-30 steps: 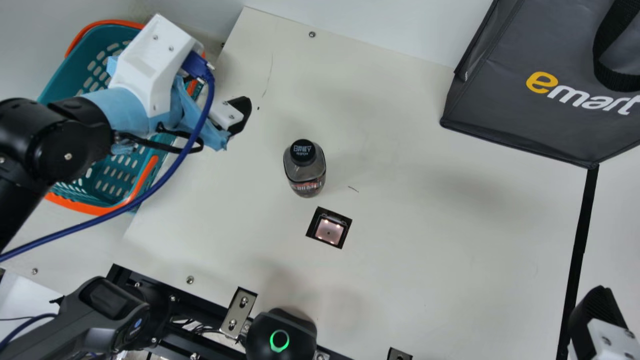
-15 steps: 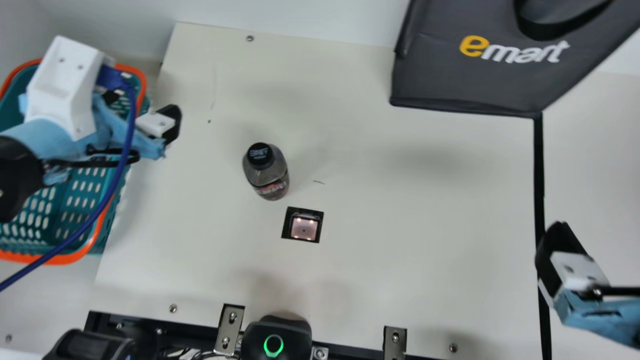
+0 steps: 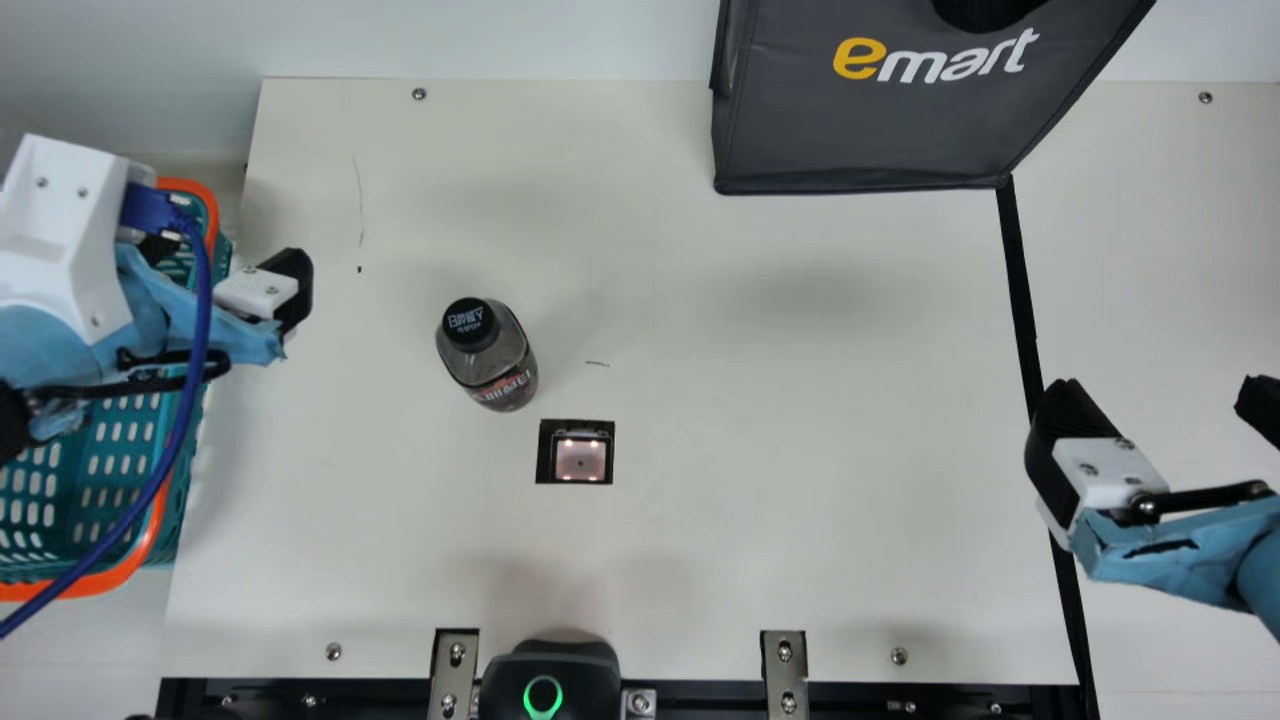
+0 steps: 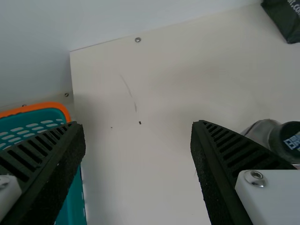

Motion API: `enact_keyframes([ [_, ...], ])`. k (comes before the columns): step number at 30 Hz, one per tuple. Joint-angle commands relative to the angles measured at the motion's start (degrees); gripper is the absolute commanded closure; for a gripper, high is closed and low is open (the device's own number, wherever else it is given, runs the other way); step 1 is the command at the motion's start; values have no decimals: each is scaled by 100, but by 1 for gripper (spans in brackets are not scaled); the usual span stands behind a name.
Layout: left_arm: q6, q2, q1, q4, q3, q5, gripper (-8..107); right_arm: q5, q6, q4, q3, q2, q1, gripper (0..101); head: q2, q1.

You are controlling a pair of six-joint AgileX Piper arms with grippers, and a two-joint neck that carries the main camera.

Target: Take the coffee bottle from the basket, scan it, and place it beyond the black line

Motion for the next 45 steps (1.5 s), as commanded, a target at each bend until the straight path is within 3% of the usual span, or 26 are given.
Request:
enact_keyframes([
  [1,-102,-4,-110,46,-15,46,9,0,0,0,0,0,0,10,0,-96],
  [27,-2867,210,-2467,1756,-124,522,9,0,0,0,0,0,0,10,0,-96],
  [45,-4616,823,-3517,2634,-461,1104,9,1,0,0,0,0,0,10,0,-96],
])
